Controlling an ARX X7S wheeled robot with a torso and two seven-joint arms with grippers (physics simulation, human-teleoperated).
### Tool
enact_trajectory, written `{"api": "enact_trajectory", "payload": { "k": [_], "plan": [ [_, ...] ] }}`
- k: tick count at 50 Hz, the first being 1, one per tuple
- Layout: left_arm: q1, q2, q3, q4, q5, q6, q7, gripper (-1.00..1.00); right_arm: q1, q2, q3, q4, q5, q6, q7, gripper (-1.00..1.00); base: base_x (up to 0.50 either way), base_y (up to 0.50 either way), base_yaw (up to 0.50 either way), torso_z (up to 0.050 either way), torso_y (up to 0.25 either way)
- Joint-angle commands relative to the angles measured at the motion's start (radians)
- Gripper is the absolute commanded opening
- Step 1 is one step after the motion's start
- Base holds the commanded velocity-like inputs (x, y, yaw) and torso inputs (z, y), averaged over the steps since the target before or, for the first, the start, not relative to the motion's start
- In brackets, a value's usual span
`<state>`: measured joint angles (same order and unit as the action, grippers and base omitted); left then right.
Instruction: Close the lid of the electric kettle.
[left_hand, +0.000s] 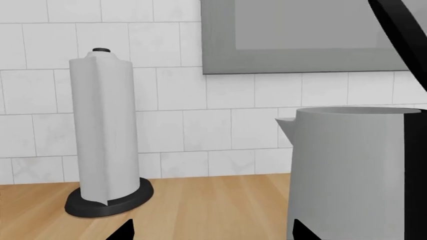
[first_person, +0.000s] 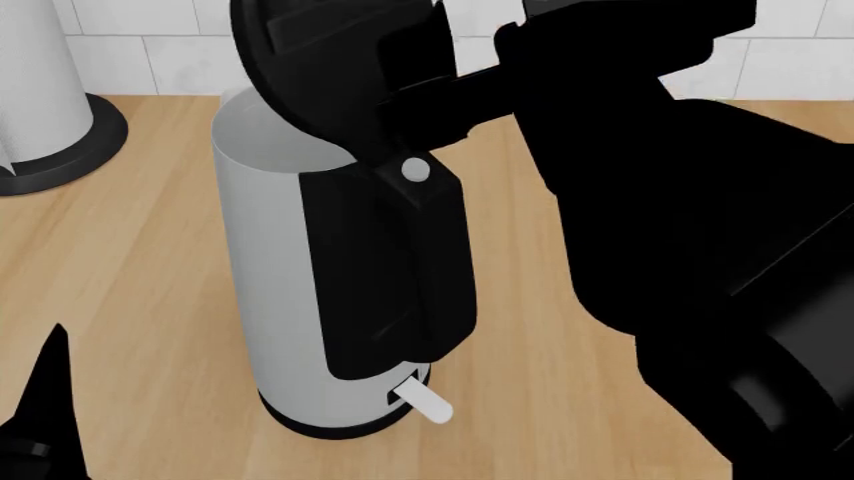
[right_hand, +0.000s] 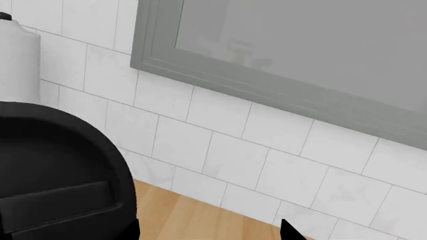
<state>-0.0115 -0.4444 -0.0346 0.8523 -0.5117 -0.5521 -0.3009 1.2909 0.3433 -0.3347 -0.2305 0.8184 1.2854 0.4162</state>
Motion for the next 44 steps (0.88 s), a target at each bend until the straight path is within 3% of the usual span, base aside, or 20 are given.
{"api": "enact_trajectory", "payload": {
  "k": [1,18,25,32,44],
  "plan": [
    [0.003,-0.004,-0.006,-0.001,-0.005,0.005,-0.005,1.00,0.056,-0.046,-0.070,0.162,-0.053,-0.078,-0.055,1.00,0.00,0.00,0.00,0.000,0.000],
    [0.016,-0.007,-0.051,-0.027,-0.018,0.036,-0.007,1.00,0.024,-0.167,-0.142,0.513,-0.158,-0.337,-0.158,1.00,0.00,0.00,0.00,0.000,0.000],
    [0.022,-0.007,-0.042,-0.033,-0.013,0.044,-0.004,1.00,0.011,-0.170,-0.158,0.509,-0.165,-0.352,-0.157,1.00,0.00,0.00,0.00,0.000,0.000],
    [0.022,-0.004,-0.021,-0.040,-0.003,0.048,-0.002,1.00,-0.053,-0.057,0.014,0.005,0.046,-0.109,0.027,1.00,0.00,0.00,0.00,0.000,0.000],
    [0.011,-0.008,0.023,-0.024,0.015,0.027,-0.012,1.00,-0.147,0.001,0.261,-0.394,0.397,0.144,0.272,1.00,0.00,0.00,0.00,0.000,0.000]
  ]
}}
